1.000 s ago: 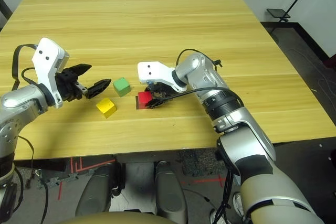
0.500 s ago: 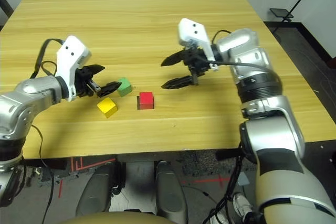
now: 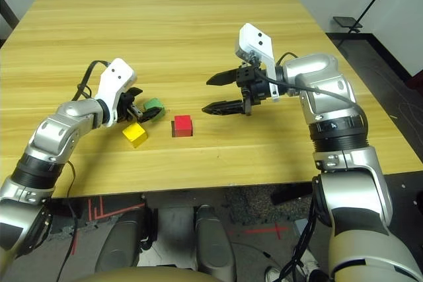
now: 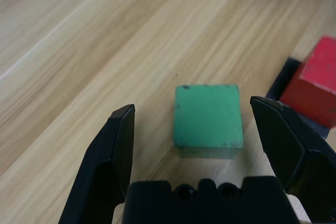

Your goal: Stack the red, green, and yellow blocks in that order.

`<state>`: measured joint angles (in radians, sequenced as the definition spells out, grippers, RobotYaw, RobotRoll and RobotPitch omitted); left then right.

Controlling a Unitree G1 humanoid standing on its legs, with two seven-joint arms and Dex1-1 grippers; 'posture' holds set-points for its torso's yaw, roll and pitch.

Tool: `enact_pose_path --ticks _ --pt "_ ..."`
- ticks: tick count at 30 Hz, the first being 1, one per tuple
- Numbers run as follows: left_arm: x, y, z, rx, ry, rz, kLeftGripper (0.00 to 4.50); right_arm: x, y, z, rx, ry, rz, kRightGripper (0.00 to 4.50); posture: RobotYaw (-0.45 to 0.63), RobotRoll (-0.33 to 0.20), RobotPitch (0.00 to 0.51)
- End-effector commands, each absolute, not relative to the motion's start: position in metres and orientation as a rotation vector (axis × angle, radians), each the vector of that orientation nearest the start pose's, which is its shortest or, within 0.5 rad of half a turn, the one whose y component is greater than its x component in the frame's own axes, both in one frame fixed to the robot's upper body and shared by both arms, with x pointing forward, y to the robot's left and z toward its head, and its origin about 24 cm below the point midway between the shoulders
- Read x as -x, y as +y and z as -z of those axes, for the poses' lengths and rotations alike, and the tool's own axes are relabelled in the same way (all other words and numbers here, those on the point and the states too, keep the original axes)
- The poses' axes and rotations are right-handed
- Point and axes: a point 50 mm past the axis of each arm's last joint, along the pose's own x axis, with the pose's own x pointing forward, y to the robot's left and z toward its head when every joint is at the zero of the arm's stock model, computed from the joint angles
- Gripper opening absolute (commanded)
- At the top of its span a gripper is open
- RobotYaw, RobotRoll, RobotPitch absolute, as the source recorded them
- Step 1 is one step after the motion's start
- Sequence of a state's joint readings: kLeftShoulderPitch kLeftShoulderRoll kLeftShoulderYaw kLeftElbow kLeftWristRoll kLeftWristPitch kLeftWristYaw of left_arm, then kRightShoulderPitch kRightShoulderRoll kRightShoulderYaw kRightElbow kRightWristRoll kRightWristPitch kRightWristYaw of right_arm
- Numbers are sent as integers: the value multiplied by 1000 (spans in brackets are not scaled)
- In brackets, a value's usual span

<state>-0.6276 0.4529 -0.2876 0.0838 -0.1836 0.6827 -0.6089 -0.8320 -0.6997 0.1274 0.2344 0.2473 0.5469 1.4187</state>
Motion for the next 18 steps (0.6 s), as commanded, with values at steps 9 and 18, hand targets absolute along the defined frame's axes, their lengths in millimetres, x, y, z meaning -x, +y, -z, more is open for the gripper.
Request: enact_pose_path --ticks 9,18 --pt "-339 112 -113 -409 429 809 2906 -327 -194 -210 372 274 -1282 4500 251 -46 96" --pt "-350 100 -159 -374 334 866 2086 -331 -229 -185 294 222 -1346 4500 266 -56 113"
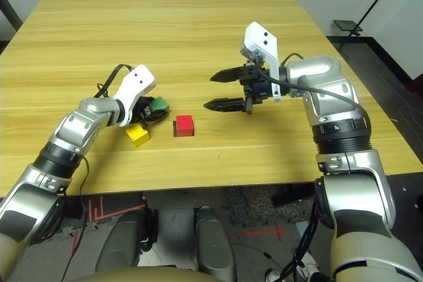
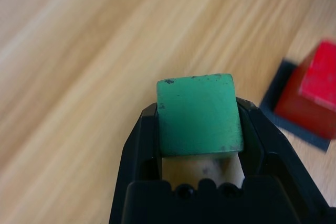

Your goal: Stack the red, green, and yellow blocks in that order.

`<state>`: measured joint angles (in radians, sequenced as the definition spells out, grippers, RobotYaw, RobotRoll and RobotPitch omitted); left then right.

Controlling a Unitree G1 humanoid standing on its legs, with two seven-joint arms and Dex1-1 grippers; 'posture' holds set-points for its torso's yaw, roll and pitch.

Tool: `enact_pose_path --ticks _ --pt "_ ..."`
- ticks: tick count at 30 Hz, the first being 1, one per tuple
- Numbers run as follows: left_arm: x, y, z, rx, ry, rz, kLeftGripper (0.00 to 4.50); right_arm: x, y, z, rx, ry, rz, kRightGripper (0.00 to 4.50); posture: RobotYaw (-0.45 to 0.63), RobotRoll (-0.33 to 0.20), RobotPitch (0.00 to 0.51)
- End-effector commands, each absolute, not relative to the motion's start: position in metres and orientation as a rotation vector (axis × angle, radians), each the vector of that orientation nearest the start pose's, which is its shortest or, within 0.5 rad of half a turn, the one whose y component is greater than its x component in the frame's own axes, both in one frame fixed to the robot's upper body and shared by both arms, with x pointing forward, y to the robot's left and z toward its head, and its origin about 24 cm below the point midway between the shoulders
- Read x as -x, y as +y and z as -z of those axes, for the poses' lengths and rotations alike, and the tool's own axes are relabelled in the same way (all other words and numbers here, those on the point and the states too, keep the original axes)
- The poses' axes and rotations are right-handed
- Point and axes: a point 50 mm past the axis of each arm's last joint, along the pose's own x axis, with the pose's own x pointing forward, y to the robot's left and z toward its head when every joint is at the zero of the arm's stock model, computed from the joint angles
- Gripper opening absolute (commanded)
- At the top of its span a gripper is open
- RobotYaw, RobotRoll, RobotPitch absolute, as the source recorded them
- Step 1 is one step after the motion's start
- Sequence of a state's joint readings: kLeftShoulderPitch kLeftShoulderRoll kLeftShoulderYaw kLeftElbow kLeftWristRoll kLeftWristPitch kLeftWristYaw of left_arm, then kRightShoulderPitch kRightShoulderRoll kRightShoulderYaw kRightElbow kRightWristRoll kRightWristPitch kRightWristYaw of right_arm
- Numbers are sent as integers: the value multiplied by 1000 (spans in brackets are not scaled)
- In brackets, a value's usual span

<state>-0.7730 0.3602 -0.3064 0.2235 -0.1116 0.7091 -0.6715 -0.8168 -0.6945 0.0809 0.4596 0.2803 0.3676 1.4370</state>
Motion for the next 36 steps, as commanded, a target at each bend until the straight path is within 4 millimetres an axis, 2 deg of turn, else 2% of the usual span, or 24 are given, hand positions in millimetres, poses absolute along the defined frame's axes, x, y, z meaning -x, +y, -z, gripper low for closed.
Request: enact_pose_path --ticks 1,6,11,15,26,36 --pt "-349 99 -166 -375 321 885 2086 -329 -235 -181 314 240 -1367 4500 266 -57 113" --pt "-336 90 -185 -384 318 1019 2086 -327 -253 -173 355 284 -1356 4500 257 -60 117" --pt "-321 80 -178 -396 369 1170 2086 -330 -253 -174 341 265 -1355 4500 247 -58 119" --pt "-321 75 -169 -427 384 1247 2086 -330 -248 -177 320 249 -1373 4500 227 -56 125" --pt "-335 66 -168 -486 348 1331 2086 -328 -240 -181 291 214 -1390 4500 185 -48 136" --pt "-332 67 -162 -474 355 1364 2086 -329 -243 -186 294 205 -1357 4500 176 -51 140"
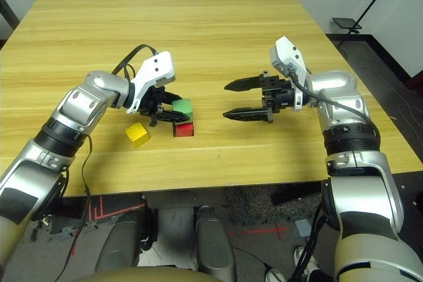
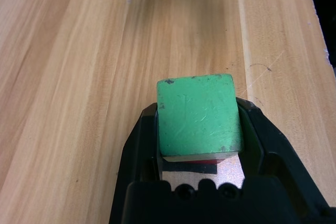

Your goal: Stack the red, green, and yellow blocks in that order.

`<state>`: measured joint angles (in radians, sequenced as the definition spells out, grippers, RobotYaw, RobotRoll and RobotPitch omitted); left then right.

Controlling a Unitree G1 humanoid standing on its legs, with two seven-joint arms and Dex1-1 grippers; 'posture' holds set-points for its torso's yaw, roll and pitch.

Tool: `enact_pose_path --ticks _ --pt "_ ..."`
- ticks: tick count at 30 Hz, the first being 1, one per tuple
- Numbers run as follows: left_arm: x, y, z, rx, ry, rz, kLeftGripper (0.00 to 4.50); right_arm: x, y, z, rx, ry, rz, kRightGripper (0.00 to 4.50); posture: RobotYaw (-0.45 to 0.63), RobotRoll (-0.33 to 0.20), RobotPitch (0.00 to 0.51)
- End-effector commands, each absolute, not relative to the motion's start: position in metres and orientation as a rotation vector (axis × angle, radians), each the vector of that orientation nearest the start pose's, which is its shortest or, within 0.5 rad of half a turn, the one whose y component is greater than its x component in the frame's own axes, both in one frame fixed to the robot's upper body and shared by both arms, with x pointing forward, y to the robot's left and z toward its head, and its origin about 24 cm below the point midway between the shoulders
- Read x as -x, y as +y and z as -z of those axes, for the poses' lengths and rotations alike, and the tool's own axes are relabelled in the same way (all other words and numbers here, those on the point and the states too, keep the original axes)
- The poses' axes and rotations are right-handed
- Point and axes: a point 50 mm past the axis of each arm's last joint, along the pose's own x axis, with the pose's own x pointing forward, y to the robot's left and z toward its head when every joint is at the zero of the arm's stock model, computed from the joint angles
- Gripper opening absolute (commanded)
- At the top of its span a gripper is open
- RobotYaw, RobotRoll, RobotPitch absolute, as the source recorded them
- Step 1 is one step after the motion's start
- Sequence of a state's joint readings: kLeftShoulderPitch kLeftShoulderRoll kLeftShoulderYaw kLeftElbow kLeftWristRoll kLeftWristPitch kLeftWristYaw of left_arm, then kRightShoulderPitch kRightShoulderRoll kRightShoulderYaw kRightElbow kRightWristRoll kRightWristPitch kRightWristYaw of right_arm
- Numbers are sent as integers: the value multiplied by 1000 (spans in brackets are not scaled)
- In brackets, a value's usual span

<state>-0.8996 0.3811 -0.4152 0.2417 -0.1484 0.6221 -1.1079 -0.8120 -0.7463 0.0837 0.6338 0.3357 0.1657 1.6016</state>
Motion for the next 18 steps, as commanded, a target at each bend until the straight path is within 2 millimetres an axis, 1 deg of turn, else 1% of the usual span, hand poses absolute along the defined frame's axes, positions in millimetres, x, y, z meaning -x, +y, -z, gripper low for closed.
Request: enact_pose_path --ticks 1,10,18 --pt "-333 68 -162 -480 355 1356 2086 -329 -243 -186 292 202 -1354 4500 174 -50 139" --pt "-331 63 -159 -476 350 1371 2086 -333 -242 -189 289 184 -1336 4500 168 -50 141" --pt "-332 65 -153 -479 365 1370 2086 -334 -242 -188 281 179 -1318 4500 164 -49 145"
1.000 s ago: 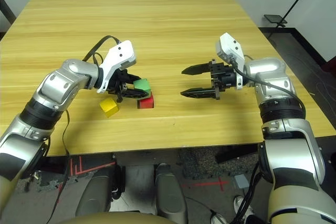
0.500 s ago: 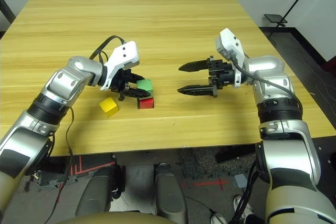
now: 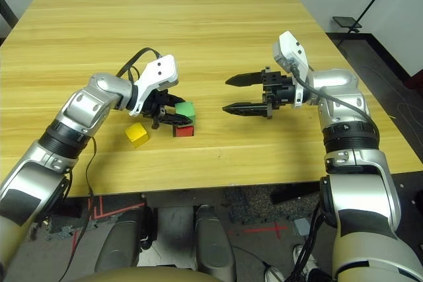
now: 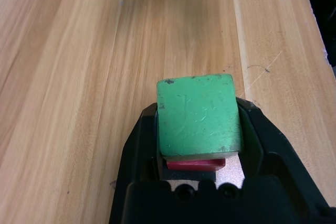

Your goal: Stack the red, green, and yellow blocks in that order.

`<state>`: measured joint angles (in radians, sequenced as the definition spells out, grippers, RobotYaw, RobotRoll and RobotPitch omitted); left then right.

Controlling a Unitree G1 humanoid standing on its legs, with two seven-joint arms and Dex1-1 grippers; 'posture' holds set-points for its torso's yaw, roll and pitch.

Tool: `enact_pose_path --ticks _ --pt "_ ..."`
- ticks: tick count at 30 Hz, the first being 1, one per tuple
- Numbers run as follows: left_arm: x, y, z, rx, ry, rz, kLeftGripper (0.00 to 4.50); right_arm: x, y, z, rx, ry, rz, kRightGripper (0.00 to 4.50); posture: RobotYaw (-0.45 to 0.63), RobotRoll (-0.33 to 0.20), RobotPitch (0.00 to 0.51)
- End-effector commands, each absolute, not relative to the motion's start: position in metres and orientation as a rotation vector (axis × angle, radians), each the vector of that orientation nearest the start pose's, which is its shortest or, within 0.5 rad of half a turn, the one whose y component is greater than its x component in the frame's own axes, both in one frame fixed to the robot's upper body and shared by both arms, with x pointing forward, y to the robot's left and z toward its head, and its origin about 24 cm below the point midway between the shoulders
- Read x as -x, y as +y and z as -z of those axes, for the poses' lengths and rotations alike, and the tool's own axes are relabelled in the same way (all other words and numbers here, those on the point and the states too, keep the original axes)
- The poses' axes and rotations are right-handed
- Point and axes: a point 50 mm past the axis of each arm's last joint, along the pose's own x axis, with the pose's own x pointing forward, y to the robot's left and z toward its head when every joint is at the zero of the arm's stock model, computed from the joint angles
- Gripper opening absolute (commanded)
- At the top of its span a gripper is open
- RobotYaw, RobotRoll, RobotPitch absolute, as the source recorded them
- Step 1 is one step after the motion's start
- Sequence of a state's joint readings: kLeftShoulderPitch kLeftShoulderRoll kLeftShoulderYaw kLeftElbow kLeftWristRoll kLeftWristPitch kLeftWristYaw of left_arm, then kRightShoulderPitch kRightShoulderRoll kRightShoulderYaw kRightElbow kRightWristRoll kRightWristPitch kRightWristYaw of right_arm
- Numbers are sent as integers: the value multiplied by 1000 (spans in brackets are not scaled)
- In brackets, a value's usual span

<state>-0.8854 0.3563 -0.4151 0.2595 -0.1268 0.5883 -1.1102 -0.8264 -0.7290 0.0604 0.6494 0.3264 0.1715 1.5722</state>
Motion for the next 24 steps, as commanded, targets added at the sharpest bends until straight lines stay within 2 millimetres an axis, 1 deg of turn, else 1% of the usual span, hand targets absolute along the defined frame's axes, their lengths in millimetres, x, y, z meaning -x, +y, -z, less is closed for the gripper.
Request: enact_pose_path --ticks 1,6,10,12,14,17,19,20,23,24 --pt "-332 65 -152 -481 371 1372 2086 -334 -243 -188 282 179 -1317 4500 163 -49 145" --pt "-331 68 -147 -517 380 1380 2086 -335 -242 -188 277 169 -1307 4500 166 -51 143" --pt "-329 68 -145 -497 398 1384 2086 -337 -241 -189 276 166 -1300 4500 172 -52 139" --pt "-329 67 -145 -495 371 1379 2806 -338 -241 -189 277 162 -1300 4500 179 -55 136" --pt "-331 68 -149 -496 339 1364 3410 -339 -239 -191 278 157 -1300 4500 187 -59 132" --pt "-331 73 -163 -484 279 1321 4360 -340 -239 -192 278 154 -1300 4500 200 -63 125" --pt "-325 91 -184 -467 249 1223 4439 -341 -238 -193 282 154 -1303 4500 212 -66 122" --pt "-320 99 -190 -464 255 1186 4439 -341 -238 -193 283 155 -1305 4500 216 -67 120" --pt "-308 109 -195 -448 278 1121 4439 -342 -239 -193 283 160 -1307 4500 234 -70 115" --pt "-300 117 -192 -451 311 1081 4439 -343 -238 -193 284 161 -1310 4500 240 -72 113"
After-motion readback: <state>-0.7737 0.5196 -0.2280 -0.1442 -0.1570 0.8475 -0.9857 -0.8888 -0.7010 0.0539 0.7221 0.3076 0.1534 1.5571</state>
